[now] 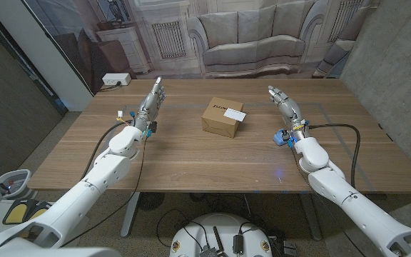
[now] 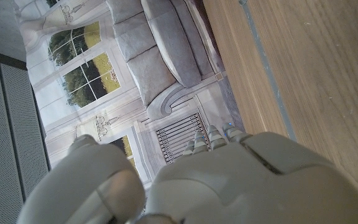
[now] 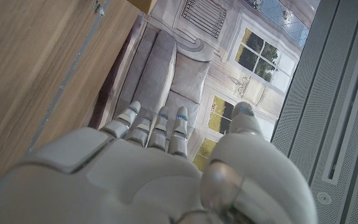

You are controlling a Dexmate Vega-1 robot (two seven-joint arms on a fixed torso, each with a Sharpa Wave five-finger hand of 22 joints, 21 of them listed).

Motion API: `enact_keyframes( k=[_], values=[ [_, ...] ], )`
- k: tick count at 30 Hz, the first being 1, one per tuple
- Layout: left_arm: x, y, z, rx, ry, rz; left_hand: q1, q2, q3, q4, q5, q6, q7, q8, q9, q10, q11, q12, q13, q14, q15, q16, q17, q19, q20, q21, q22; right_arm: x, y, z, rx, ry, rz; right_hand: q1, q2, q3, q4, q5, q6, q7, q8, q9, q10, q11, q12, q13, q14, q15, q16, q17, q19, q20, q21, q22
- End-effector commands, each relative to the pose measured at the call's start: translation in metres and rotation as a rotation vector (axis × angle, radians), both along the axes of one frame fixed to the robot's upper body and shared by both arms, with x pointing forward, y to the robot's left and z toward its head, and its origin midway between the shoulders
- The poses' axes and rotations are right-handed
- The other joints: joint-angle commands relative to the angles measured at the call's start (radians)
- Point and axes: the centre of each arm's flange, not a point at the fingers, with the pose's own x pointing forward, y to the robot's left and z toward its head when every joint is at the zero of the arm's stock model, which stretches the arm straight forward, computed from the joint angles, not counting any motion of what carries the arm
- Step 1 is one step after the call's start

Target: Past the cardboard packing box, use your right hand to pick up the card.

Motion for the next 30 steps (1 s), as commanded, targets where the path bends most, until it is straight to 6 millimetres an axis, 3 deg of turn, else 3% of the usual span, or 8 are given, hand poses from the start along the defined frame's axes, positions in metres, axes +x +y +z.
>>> enact_keyframes(
  k=[1,30],
  values=[
    [0.002,0.002,-0.002,-0.021,-0.004,0.005,0.007,0.005,-0.004,-0.004,0.007,-0.028,0.003,0.005,0.002,0.005,-0.005,0.008,0.003,0.007,-0.002,0.008,0.003,-0.028,-0.028,0.009,0.006,-0.004,0.001,-0.002,-0.016,-0.017,-0.023,0.01,-0.001,0.006,-0.004,0.005,0.006,-0.005,-0.003,0.005,0.01,0.007,-0.002,0.004,0.011,-0.002,-0.004,-0.001,0.013,-0.048,0.004,0.005],
    [-0.002,0.004,-0.006,-0.033,0.001,0.012,0.015,0.012,-0.012,-0.007,0.009,-0.019,0.005,0.004,0.002,0.012,-0.003,0.006,0.003,0.027,0.0,0.01,0.003,0.021,-0.031,0.023,0.007,-0.025,-0.001,-0.009,-0.074,-0.088,-0.119,0.04,-0.006,0.01,-0.004,0.001,0.023,-0.017,-0.005,0.006,0.018,-0.001,-0.006,0.005,0.016,-0.003,-0.008,-0.001,0.019,-0.047,0.002,0.006]
  ],
)
